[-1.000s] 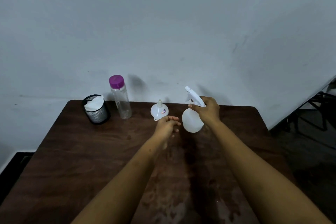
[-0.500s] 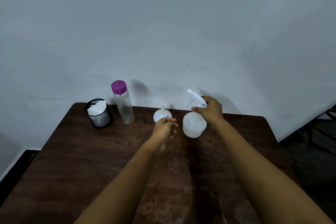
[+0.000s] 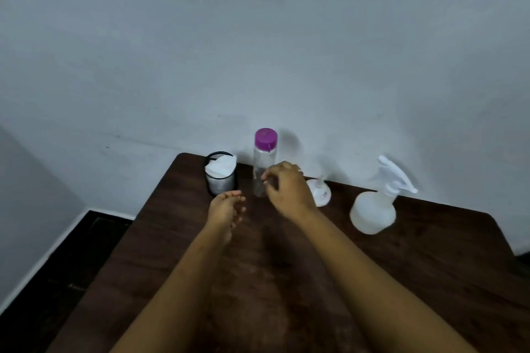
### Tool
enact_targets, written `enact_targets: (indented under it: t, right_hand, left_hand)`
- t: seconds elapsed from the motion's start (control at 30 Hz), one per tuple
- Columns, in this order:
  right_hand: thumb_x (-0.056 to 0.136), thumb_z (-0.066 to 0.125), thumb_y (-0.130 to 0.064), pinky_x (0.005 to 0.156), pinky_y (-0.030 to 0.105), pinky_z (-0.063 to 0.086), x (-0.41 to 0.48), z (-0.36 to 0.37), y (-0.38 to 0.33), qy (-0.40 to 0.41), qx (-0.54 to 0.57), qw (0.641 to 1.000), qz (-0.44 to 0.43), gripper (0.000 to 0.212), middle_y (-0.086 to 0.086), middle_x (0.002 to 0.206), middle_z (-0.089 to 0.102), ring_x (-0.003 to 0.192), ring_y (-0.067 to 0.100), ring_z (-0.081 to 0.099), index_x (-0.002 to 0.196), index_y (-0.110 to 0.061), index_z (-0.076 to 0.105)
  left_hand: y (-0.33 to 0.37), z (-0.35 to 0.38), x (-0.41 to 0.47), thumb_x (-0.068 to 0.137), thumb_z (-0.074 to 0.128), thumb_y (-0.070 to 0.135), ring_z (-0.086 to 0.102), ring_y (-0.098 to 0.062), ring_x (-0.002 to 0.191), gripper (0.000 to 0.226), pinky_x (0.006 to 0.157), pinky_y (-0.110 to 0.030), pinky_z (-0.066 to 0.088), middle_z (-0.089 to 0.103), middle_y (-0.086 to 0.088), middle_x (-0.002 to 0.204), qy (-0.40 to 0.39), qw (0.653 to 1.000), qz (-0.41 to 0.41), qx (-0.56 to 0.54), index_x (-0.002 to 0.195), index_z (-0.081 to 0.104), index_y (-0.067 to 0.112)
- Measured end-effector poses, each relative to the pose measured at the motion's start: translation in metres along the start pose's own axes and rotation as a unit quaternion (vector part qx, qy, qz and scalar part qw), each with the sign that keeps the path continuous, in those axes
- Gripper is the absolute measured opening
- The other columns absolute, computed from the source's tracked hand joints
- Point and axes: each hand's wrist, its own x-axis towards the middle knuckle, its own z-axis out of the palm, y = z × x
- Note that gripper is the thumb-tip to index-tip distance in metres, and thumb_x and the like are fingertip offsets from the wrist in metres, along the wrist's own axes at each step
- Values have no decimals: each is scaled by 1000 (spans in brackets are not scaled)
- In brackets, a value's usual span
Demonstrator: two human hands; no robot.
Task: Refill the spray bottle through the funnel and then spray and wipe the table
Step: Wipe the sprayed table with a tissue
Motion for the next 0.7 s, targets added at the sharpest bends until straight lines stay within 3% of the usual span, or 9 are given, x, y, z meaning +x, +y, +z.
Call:
enact_targets:
  t: [0.1,0.23,0.33,0.4,0.57,0.7]
  right_hand:
    - [86,57,-12,101,36,42,21,42,-29,-62,-2,998,2,29,7,118,58,112,26,54,113,-17,63]
    - [92,52,-18,111,38,28,56,78,-60,-104,-97,989,46,47,12,146,34,132,34,34,138,-23,46]
    - [93,50,-29,111,41,27,76,95,-70,-127,-156,971,129,48,14,152,20,136,37,23,139,-17,43]
    - [93,50,-30,109,40,31,80,103,-74,-139,-164,961,172,49,13,150,25,136,36,24,138,-11,44]
    - [92,48,-21,100,40,40,77,111,-78,-56,-174,965,189,45,10,137,48,128,32,40,134,-6,44]
    - [92,48,-17,109,40,32,70,110,-79,9,-157,983,97,49,2,150,39,135,26,38,140,-13,44]
  left_hand:
    - [11,-40,11,96,45,8,54,-11,67,19,59,-25,41,60,2,81,19,1000,-3,-16,87,55,21]
    - [21,-89,23,96,47,12,56,-12,72,16,62,-25,43,62,2,84,39,999,-12,-20,89,57,21]
    - [23,-112,29,96,47,11,57,-12,74,14,64,-25,44,62,2,87,39,999,-17,-9,91,57,21]
    - [22,-120,31,95,48,11,57,-12,74,15,66,-26,43,62,2,88,31,999,-25,-1,90,58,22]
    - [18,-131,35,96,47,11,56,-12,73,18,69,-27,42,62,2,86,16,999,-42,0,88,58,22]
    - [18,-137,37,96,47,11,57,-13,75,16,70,-27,44,63,1,88,10,999,-45,-3,91,60,21]
